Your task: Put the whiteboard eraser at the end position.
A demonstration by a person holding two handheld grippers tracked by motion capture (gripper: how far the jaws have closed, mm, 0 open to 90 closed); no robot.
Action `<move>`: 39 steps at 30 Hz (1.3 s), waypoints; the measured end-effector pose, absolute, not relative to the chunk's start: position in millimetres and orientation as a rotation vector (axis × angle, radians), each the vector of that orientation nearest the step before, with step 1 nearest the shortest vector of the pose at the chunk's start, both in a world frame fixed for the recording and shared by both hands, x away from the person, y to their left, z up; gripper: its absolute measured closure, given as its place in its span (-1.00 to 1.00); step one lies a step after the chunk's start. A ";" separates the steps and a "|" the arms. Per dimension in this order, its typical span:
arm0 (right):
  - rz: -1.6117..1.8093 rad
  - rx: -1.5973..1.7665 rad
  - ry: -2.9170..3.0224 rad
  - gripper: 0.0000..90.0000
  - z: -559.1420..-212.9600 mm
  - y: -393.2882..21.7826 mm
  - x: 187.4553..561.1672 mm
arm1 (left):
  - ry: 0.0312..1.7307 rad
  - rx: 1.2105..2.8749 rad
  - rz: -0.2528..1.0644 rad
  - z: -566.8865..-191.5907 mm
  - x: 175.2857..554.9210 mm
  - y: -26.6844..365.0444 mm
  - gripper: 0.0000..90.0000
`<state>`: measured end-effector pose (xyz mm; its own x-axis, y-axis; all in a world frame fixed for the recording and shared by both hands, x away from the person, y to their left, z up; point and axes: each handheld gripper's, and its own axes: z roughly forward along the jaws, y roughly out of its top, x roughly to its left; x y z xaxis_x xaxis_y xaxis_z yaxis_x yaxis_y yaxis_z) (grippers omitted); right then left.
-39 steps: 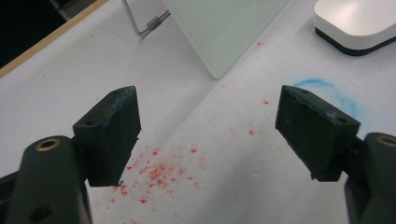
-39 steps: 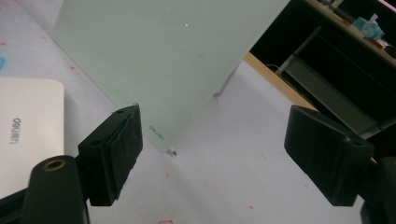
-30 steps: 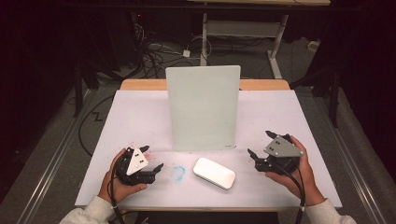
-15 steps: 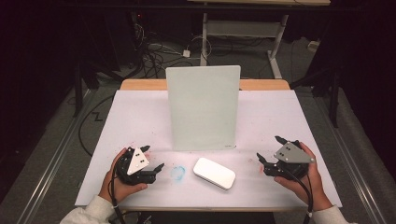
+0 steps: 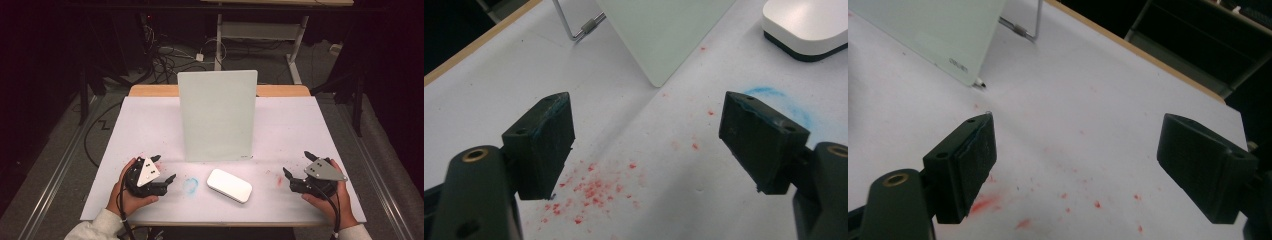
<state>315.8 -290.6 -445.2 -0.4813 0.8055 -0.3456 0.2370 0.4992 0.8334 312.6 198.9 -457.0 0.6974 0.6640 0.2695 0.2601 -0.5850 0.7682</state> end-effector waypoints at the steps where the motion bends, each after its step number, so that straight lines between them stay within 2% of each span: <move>1: 0.950 0.864 1.976 -0.63 -448.0 -293.2 315.6 | 0.704 2.177 0.712 -457.0 312.6 198.9 -0.52; 12: 0.977 0.945 1.998 -0.63 -467.1 -305.4 309.1 | 0.701 2.182 0.721 -456.4 312.6 196.9 -0.52; 39: 0.996 0.923 1.948 -0.63 -457.6 -304.0 300.2 | 0.681 2.192 0.718 -456.7 312.9 194.8 -0.52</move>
<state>300.2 -304.0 -457.6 -0.4600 0.8396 -0.2891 0.2573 0.4376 0.8616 312.9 194.8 -456.7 0.7052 0.6500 0.2831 0.2491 -0.6010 0.7594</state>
